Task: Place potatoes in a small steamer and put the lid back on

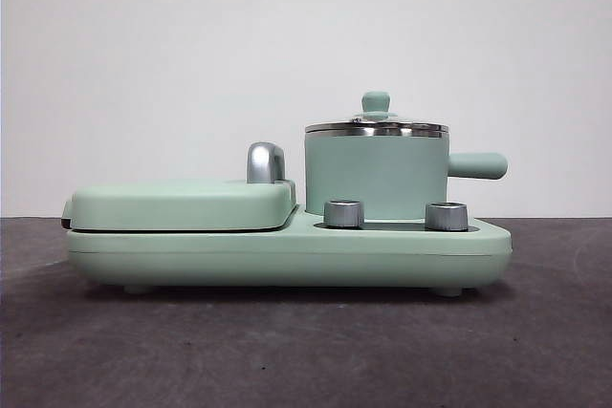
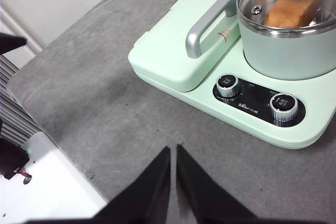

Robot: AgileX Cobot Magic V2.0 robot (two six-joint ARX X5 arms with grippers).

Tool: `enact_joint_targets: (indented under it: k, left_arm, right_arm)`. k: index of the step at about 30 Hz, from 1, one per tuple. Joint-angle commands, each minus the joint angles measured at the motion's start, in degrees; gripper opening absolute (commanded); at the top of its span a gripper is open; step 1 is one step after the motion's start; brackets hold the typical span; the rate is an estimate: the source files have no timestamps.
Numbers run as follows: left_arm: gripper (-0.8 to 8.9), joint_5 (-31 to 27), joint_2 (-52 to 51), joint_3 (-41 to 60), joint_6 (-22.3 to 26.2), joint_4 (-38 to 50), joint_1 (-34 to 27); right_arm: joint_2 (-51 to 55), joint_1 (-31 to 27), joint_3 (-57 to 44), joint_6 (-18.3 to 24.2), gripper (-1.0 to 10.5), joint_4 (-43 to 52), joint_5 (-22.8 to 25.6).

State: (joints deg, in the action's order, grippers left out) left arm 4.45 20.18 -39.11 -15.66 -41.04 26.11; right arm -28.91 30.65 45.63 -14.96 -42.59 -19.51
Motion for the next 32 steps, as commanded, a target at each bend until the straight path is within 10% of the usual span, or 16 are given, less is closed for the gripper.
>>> enact_joint_targets:
  k: [1, 6, 32]
  left_arm:
    - [0.06, -0.1, -4.3, 6.5, 4.2, 8.2, -6.1]
    - [0.06, -0.1, -13.9, 23.0, 13.6, 23.8, -15.6]
    - [0.06, -0.2, -20.0, 38.4, 14.4, 30.5, -27.6]
  right_arm:
    - [-0.2, 0.3, 0.5, 0.5, 0.2, 0.6, 0.0]
    - [-0.2, 0.3, 0.5, 0.5, 0.2, 0.6, 0.0]
    - [-0.2, 0.3, 0.6, 0.5, 0.1, 0.6, 0.0]
